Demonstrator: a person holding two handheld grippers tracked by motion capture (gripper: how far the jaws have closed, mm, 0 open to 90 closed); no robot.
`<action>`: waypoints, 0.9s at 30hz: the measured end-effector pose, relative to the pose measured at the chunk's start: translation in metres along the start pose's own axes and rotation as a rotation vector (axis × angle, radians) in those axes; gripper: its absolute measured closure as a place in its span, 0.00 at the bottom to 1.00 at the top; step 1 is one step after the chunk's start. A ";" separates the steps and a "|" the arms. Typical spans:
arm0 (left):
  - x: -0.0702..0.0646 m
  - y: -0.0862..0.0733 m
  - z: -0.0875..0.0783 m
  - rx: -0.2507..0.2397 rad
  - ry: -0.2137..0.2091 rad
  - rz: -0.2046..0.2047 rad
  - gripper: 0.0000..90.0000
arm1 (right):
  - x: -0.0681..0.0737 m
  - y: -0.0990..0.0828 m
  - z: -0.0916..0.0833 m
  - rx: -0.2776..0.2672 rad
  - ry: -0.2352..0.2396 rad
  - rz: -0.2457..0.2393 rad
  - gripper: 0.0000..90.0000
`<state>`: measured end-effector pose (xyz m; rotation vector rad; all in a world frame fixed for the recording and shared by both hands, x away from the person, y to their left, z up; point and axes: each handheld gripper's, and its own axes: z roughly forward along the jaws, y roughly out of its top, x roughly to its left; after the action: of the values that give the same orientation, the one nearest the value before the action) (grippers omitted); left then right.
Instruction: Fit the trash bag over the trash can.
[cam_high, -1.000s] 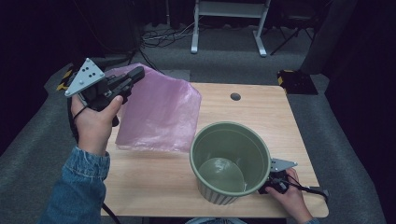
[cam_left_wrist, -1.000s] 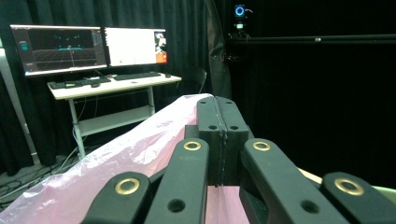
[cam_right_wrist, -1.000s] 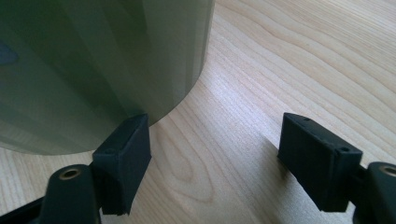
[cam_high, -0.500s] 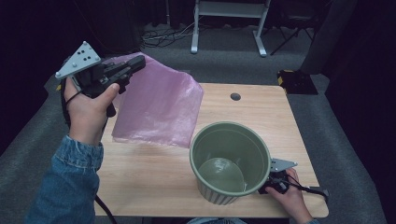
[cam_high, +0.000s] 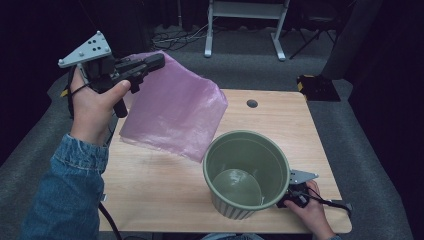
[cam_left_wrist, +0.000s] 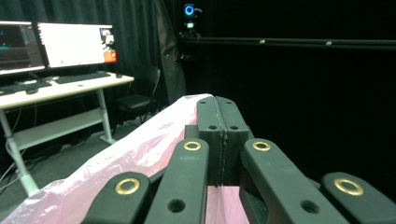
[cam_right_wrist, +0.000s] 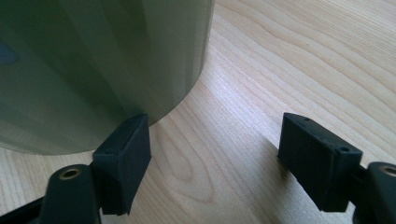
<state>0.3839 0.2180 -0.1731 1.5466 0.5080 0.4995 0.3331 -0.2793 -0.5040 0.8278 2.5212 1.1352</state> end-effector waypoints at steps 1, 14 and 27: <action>0.000 0.000 0.000 0.000 0.000 0.000 1.00 | 0.000 0.000 0.000 0.000 0.000 0.000 0.28; -0.015 0.026 0.032 -0.003 -0.095 0.025 1.00 | 0.000 0.000 0.000 0.000 -0.001 0.001 0.28; -0.033 0.053 0.047 -0.016 -0.130 0.063 1.00 | 0.000 0.000 0.000 0.000 -0.002 0.000 0.28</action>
<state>0.3868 0.1592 -0.1216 1.5722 0.3552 0.4468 0.3329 -0.2793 -0.5041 0.8289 2.5196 1.1344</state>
